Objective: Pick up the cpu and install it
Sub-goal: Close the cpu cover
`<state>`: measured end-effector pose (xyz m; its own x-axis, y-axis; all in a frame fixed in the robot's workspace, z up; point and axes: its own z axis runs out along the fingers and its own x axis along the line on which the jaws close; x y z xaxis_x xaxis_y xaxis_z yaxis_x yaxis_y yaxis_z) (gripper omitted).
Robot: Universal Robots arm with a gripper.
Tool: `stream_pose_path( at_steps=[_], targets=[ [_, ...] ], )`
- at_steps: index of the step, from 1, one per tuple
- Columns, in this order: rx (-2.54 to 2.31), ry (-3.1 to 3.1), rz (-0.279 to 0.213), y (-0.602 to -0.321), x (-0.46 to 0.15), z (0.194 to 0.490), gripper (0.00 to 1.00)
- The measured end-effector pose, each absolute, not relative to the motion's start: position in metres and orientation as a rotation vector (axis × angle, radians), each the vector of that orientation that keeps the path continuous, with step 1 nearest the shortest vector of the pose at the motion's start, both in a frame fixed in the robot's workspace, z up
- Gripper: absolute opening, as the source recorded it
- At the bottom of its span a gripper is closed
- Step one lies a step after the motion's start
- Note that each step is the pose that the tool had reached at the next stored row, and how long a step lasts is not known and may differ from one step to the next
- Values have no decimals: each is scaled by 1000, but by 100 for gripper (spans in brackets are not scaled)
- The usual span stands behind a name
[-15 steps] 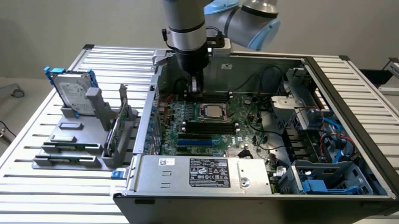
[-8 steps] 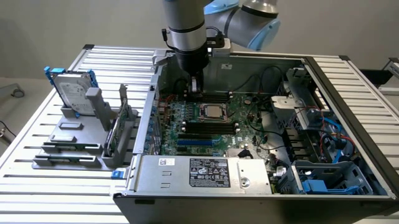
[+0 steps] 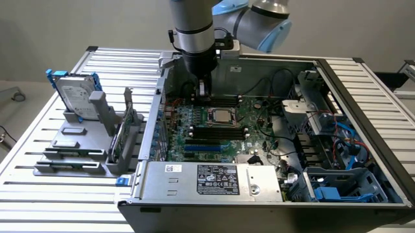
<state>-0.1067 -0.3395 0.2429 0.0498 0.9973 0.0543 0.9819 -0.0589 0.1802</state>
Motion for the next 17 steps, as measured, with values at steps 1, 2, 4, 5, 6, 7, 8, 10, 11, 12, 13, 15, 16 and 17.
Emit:
stream_pose_path(
  at_steps=[1,2,4,5,6,7,8,10,11,12,13,15,16,17],
  targets=[
    [2206,2088,250,-340,-107,243,18],
    [2206,2088,250,-339,-106,243,18],
    [2207,2089,252,-339,-100,243,18],
    [2208,2089,253,-339,-96,243,18],
    [2209,2090,254,-339,-91,244,18],
    [2210,2091,256,-339,-87,245,18],
    [2211,2091,257,-339,-82,246,18],
    [2213,2092,259,-340,-73,249,18],
    [2213,2093,260,-340,-68,251,18],
    [2214,2093,260,-339,-64,253,18],
    [2214,2093,260,-339,-59,255,18],
    [2215,2094,261,-339,-50,259,18],
    [2216,2094,261,-339,-45,261,18],
    [2216,2095,261,-339,-41,262,18]
  ],
)
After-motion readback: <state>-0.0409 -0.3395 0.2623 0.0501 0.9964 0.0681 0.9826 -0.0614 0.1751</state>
